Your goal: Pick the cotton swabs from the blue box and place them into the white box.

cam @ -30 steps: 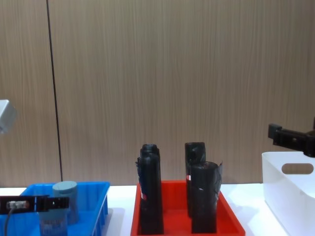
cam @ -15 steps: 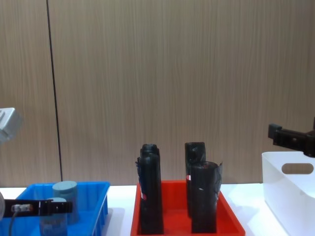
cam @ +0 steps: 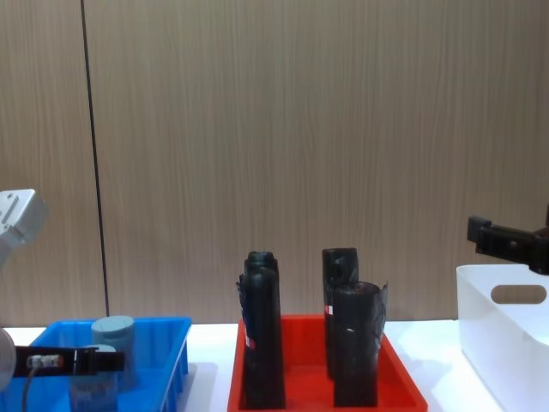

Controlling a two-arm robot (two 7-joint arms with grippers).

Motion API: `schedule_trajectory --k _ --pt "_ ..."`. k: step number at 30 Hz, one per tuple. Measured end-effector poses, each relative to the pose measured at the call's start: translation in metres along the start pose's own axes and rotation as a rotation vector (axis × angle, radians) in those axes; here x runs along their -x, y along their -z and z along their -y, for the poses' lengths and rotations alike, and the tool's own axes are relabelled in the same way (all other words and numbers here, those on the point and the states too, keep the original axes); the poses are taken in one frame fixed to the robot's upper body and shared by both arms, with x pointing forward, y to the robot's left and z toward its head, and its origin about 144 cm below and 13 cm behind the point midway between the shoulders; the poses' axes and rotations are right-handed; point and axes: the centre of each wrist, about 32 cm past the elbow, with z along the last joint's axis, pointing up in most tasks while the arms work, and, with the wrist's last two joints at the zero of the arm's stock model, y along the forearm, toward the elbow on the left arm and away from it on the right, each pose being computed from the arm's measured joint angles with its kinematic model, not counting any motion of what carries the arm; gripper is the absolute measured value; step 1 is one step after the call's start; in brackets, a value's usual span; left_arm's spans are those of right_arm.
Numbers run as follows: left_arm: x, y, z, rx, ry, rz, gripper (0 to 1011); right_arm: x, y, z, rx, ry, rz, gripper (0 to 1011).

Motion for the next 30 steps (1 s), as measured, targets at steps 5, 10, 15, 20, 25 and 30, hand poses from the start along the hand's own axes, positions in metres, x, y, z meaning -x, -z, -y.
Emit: schedule_trajectory --k 5,10,15,20,25,30 --pt "0.0 -0.001 0.001 0.004 -0.001 0.007 674 0.0 0.0 0.0 0.0 0.0 0.0 1002" --pt "0.001 -0.002 0.0 0.016 -0.004 0.017 674 0.0 0.0 0.0 0.0 0.0 0.0 1002" --pt "0.004 -0.004 -0.004 0.048 -0.01 0.035 674 0.0 0.0 0.0 0.0 0.0 0.0 1001" --pt "0.007 -0.006 -0.01 0.086 -0.008 0.058 674 0.0 0.0 0.0 0.0 0.0 0.0 1001" --pt "0.009 -0.009 -0.017 0.144 0.007 0.091 674 0.0 0.0 0.0 0.0 0.0 0.0 1001" --pt "0.012 -0.014 -0.025 0.208 0.048 0.127 674 0.0 0.0 0.0 0.0 0.0 0.0 1001"
